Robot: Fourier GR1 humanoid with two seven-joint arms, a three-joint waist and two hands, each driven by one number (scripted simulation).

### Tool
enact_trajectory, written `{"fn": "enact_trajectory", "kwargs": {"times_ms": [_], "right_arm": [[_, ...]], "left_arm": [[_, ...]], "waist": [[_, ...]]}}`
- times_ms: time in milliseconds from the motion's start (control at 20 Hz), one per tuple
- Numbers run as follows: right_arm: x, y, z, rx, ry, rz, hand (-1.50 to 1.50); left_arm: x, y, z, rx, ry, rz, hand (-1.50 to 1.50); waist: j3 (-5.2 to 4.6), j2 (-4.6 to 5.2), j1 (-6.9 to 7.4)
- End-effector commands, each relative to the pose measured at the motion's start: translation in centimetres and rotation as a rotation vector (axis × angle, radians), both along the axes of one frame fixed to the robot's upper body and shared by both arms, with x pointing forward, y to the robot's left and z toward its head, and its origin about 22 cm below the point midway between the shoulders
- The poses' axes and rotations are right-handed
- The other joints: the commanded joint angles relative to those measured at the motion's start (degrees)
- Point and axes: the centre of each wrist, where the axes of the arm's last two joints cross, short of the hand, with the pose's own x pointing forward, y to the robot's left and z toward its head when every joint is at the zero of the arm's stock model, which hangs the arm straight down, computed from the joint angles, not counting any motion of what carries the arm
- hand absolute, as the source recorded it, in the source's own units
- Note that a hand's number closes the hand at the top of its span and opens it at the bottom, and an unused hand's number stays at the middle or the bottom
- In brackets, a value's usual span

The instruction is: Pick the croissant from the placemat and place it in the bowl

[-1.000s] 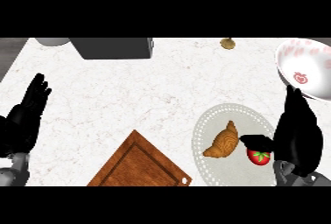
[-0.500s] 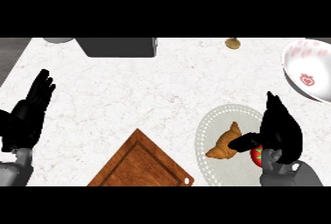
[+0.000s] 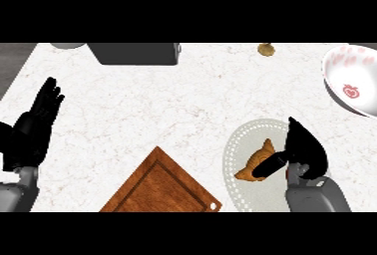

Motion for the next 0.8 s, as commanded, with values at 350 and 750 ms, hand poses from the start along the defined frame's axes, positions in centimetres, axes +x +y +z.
{"fn": "enact_trajectory", "kwargs": {"times_ms": [350,750], "right_arm": [[1.9,3.2,1.0,-0.290,0.201,-0.083,-1.50],[0.9,3.1,-2.0,-0.201,0.274,-0.107,-1.50]], "left_arm": [[0.0,1.4,-0.4,-0.005,0.018,-0.013,0.00],[0.7,0.6,-0.8,-0.014,-0.007,0.004,0.00]], "waist": [[0.04,0.02,0.26],[0.17,0.11,-0.24]]}}
